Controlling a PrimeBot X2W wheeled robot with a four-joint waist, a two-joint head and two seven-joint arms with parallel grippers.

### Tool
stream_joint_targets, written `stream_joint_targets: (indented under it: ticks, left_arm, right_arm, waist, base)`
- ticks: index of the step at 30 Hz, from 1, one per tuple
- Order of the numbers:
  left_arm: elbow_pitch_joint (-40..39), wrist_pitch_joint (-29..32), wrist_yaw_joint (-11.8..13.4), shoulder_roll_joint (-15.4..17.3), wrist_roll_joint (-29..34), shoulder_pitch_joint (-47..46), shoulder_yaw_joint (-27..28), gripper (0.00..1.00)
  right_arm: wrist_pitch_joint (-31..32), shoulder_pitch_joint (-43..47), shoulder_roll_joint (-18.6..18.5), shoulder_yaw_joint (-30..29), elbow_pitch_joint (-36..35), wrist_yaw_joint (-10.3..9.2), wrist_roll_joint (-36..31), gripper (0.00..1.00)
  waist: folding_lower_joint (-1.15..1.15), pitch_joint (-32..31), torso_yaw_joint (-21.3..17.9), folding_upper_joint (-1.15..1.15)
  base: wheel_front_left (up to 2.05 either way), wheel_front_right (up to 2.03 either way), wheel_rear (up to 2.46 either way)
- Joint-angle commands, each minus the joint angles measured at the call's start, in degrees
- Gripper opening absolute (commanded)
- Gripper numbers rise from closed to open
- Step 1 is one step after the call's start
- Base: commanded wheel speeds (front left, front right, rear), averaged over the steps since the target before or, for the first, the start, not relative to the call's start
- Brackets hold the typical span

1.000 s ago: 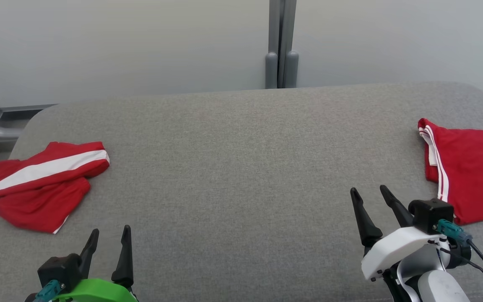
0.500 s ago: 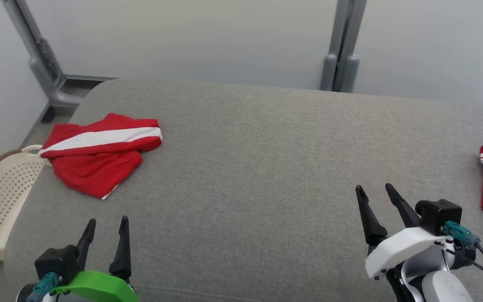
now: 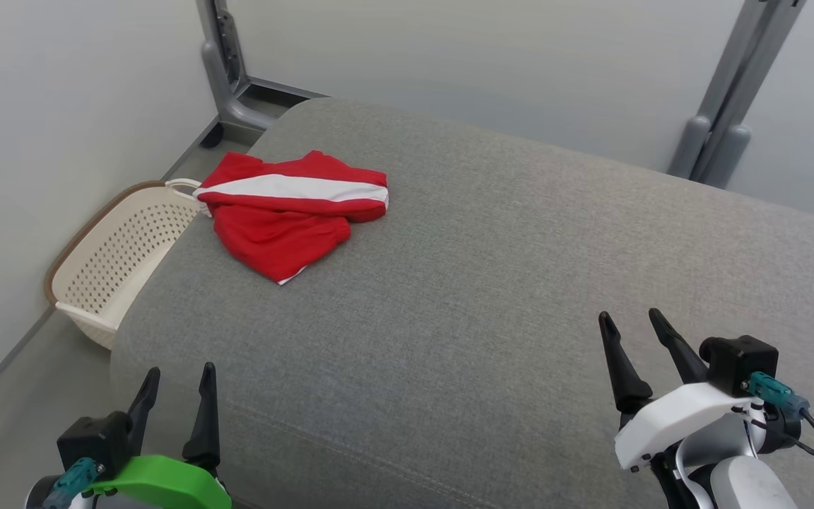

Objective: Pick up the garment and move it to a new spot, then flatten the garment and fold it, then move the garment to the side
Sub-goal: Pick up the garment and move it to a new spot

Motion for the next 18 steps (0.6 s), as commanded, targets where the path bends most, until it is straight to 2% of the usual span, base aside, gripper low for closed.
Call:
stream_joint_targets:
  ticks: [1, 8, 14, 18]
  left_arm:
    - [0.03, -0.16, -0.14, 0.26, 0.01, -0.23, 0.22, 1.00]
    - [-0.23, 0.84, -0.83, -0.19, 0.24, -2.06, -0.91, 1.00]
    - [-0.13, 2.75, -1.95, 0.57, 0.96, -5.60, -1.55, 1.00]
    - [0.14, 5.09, -3.63, 1.80, 1.77, -10.95, -1.66, 1.00]
  right_arm:
    - [-0.44, 0.37, -0.19, 0.07, 0.07, -0.02, 0.64, 1.00]
    - [-0.45, 0.52, -0.19, -0.23, 0.46, -0.02, 0.40, 1.00]
    - [-0.02, 0.34, -0.19, -0.72, -0.22, -0.02, -0.44, 1.00]
    - [0.40, 0.02, -0.19, -1.24, -1.14, -0.02, -1.15, 1.00]
  waist:
    - [0.00, 0.29, 2.01, 0.00]
    - [0.00, 0.62, 1.87, 0.00]
    - [0.00, 1.30, -0.02, 0.00]
    - [0.00, 2.25, -2.40, 0.00]
  base:
    - [0.00, 0.00, 0.00]
    - [0.00, 0.00, 0.00]
    - [0.00, 0.00, 0.00]
    - [0.00, 0.00, 0.00]
